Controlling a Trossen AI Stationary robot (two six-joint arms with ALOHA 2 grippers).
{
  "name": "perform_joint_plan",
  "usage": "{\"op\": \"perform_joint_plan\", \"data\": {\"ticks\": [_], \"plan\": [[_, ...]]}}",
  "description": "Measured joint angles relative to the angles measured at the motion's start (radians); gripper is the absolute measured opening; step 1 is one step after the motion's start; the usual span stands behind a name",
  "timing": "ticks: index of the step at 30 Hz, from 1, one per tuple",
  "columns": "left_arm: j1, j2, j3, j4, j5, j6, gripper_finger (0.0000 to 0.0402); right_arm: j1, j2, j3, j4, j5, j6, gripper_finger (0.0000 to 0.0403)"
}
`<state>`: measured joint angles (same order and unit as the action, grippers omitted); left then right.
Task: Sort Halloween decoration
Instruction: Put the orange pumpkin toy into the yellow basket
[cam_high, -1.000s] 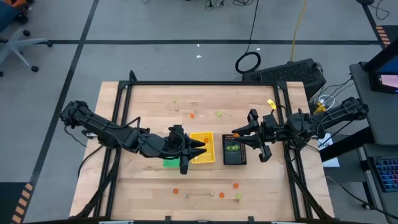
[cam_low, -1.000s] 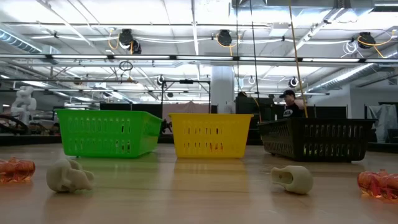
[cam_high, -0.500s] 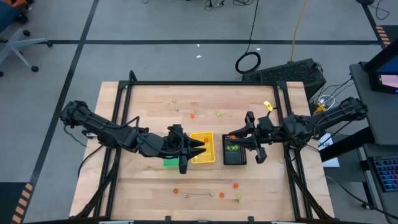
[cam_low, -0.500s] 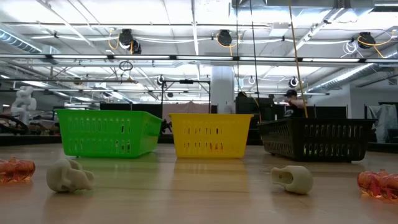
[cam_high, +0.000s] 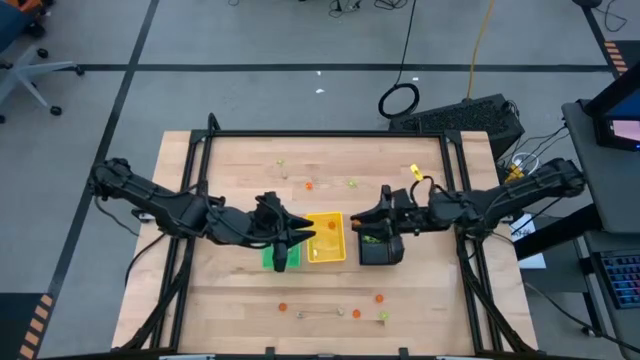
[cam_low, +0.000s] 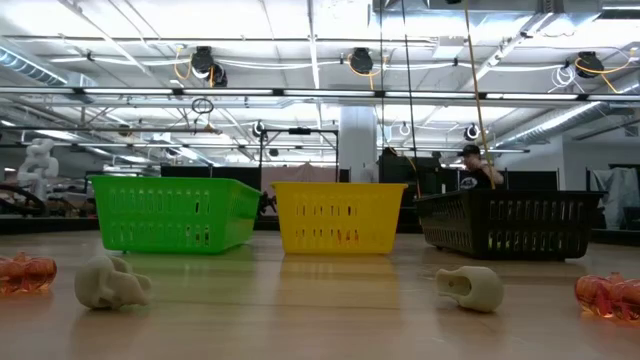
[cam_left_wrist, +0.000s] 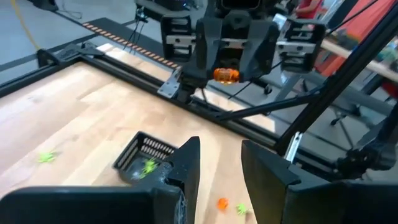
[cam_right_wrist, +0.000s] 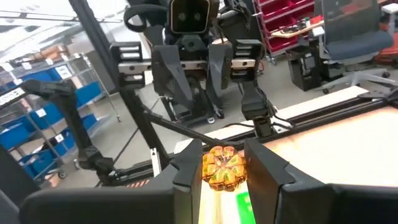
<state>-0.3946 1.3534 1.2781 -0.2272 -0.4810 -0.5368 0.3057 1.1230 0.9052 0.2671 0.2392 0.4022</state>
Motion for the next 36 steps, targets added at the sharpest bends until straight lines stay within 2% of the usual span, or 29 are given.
{"op": "perform_joint_plan", "data": {"ticks": [7,18,25,31,36], "plan": [[0.002,-0.020,0.000,-0.068,-0.021,-0.006,0.0116,-0.045,0.110,0.122,-0.153,-0.005,-0.045,0.0073],[0.002,-0.021,0.000,-0.084,-0.021,-0.008,0.0116,-0.100,0.282,0.268,-0.433,-0.009,0.051,0.0073],[-0.003,-0.027,0.000,-0.148,-0.019,-0.051,0.0116,-0.138,0.372,0.323,-0.541,-0.013,0.133,0.0073],[-0.028,-0.048,0.000,-0.259,0.000,-0.136,0.0116,-0.183,0.432,0.329,-0.566,-0.079,0.201,0.0073],[-0.059,-0.060,0.000,-0.307,0.002,-0.140,0.0116,-0.216,0.483,0.329,-0.573,-0.114,0.241,0.0073]]}}
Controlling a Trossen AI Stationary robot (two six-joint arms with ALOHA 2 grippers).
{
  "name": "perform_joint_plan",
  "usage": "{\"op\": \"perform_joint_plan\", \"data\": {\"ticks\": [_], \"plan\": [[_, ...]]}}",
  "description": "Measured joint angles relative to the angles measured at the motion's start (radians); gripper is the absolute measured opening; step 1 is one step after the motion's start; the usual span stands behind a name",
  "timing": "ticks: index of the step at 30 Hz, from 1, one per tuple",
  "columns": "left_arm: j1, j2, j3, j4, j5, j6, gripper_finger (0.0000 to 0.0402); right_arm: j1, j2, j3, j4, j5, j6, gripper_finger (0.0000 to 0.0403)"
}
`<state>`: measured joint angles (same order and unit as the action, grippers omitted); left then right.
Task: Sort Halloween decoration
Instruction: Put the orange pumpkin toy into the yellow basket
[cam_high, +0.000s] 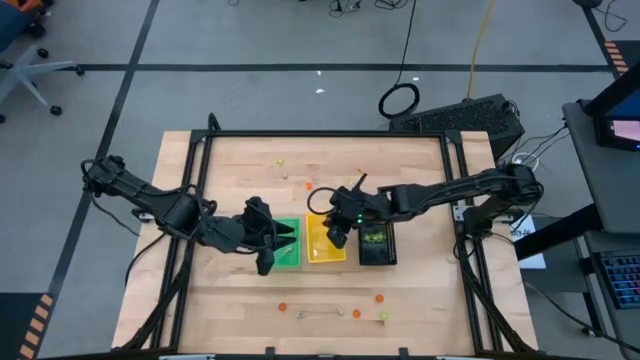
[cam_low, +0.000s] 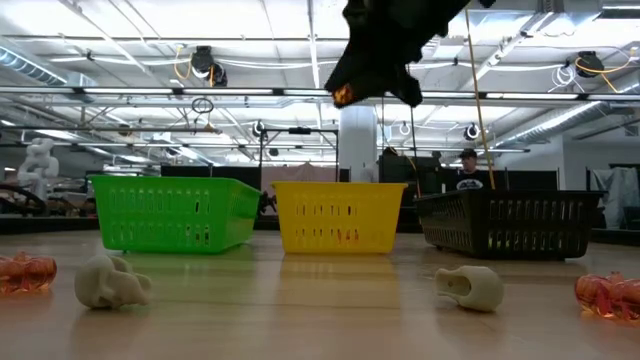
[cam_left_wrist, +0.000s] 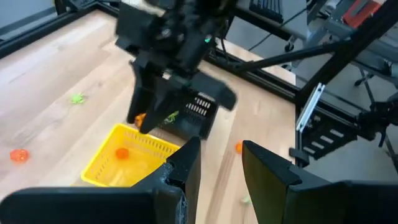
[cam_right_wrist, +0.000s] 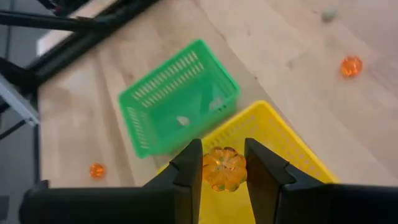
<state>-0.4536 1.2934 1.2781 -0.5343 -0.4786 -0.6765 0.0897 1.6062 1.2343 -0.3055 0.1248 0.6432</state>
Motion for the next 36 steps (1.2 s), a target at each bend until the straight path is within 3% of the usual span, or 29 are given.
{"op": "perform_joint_plan", "data": {"ticks": [18,27,36], "plan": [[-0.056,0.000,0.000,-0.147,0.004,-0.130,0.0116,-0.019,0.192,0.000,-0.014,-0.105,0.056,0.0084],[-0.066,0.000,0.000,-0.167,0.004,-0.130,0.0116,-0.021,0.209,-0.001,-0.020,-0.103,0.074,0.0090],[-0.066,0.000,0.000,-0.165,0.004,-0.140,0.0116,-0.023,0.209,-0.001,-0.022,-0.101,0.073,0.0126]]}}
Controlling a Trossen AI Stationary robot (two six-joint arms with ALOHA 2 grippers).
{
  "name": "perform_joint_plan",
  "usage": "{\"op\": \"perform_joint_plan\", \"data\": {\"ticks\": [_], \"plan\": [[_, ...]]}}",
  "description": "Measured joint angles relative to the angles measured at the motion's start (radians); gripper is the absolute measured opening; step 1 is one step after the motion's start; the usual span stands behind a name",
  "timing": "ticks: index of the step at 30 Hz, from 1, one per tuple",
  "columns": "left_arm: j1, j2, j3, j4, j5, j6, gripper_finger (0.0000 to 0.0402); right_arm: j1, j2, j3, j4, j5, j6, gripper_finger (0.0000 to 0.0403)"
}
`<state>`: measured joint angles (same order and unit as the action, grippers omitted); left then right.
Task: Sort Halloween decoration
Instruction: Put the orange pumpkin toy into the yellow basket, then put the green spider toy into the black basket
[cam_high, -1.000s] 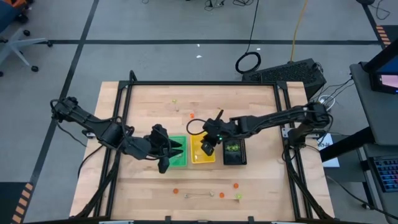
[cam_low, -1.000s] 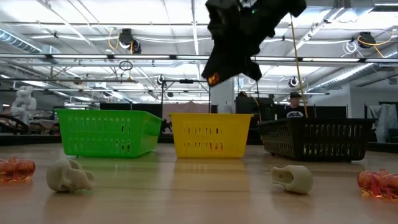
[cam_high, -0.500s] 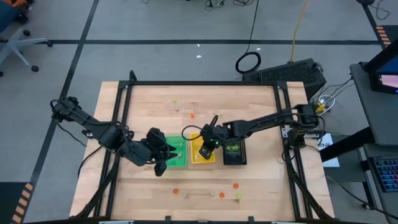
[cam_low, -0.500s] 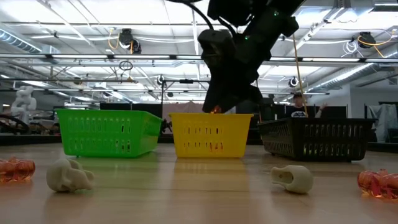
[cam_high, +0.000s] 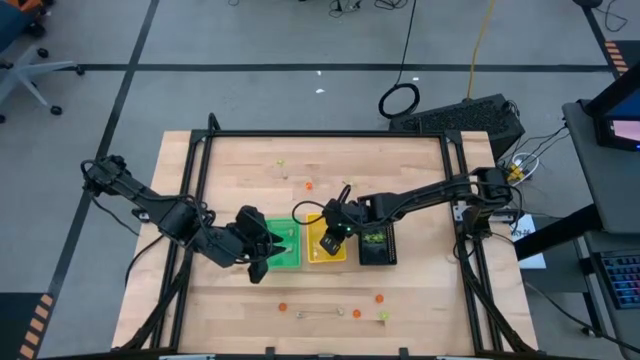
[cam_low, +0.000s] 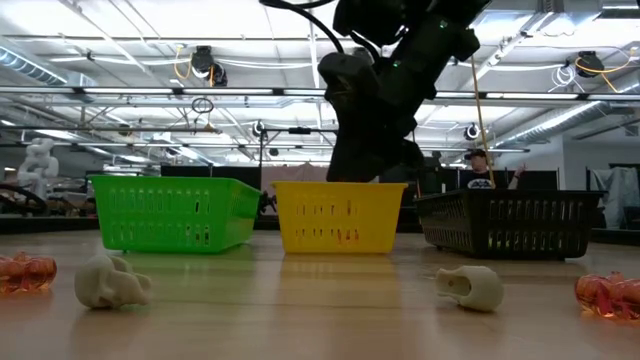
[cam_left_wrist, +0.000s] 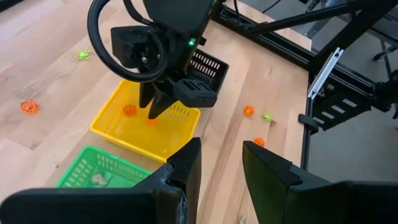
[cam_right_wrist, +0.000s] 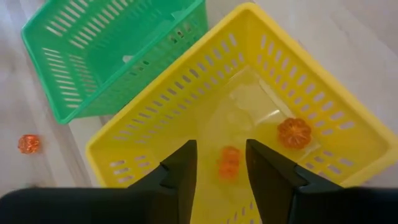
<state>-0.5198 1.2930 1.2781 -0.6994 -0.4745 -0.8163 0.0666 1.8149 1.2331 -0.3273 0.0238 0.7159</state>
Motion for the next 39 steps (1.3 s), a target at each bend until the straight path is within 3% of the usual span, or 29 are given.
{"op": "perform_joint_plan", "data": {"ticks": [10,19,23,29,39], "plan": [[0.000,0.000,0.000,0.002,0.011,-0.018,0.0116,0.000,-0.027,0.000,-0.001,-0.024,0.005,0.0164],[0.000,0.000,0.000,0.002,0.042,-0.044,0.0116,0.000,-0.216,0.000,-0.037,-0.026,-0.025,0.0164],[0.000,0.000,0.000,0.001,0.049,-0.043,0.0116,0.011,-0.324,0.000,-0.152,-0.014,0.004,0.0164],[0.001,0.001,0.000,-0.042,0.052,-0.042,0.0116,0.052,-0.450,0.000,-0.356,0.089,0.089,0.0164],[0.064,0.001,0.000,-0.127,0.048,-0.041,0.0116,0.107,-0.546,0.000,-0.565,0.140,0.262,0.0164]]}}
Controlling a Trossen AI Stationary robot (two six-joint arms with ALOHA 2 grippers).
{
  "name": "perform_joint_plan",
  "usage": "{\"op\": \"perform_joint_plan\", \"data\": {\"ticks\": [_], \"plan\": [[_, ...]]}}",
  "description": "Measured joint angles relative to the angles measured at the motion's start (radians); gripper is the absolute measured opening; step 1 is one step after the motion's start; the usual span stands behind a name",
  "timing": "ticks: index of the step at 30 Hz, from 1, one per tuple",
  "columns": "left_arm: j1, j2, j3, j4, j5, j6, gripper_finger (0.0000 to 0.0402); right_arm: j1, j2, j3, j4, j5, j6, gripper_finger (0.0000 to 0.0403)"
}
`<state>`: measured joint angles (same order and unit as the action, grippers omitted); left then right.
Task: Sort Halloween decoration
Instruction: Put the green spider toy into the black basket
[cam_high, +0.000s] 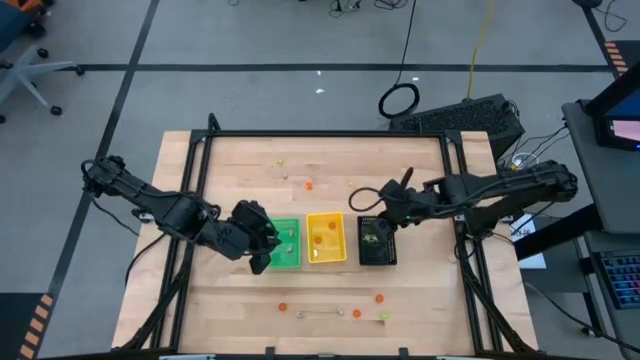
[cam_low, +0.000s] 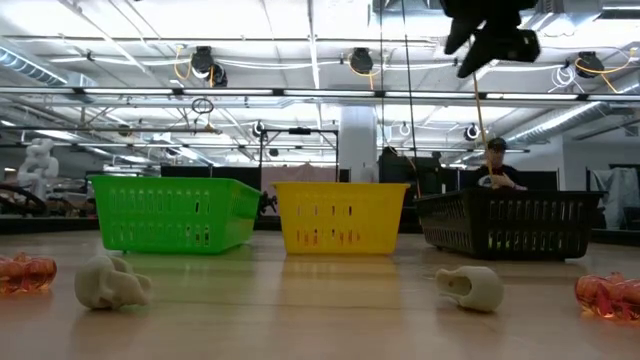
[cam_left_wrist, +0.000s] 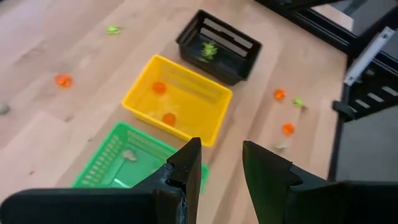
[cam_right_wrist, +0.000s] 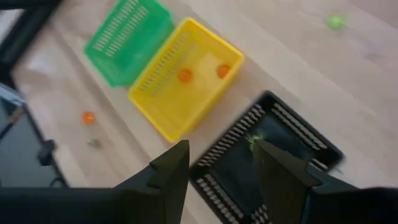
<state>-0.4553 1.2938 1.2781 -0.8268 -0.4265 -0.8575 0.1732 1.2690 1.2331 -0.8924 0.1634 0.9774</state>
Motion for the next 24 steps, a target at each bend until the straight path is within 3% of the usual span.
{"op": "perform_joint_plan", "data": {"ticks": [8,16,24], "plan": [[0.092,0.000,0.000,-0.002,0.000,0.001,0.0116,-0.047,0.019,0.000,-0.077,0.023,-0.004,0.0164],[0.148,0.000,0.000,0.001,0.003,0.002,0.0116,-0.251,0.066,0.000,-0.053,0.013,-0.248,0.0164],[0.150,0.000,0.000,0.003,0.002,0.001,0.0116,-0.524,0.172,-0.001,0.083,-0.192,-0.552,0.0164]]}}
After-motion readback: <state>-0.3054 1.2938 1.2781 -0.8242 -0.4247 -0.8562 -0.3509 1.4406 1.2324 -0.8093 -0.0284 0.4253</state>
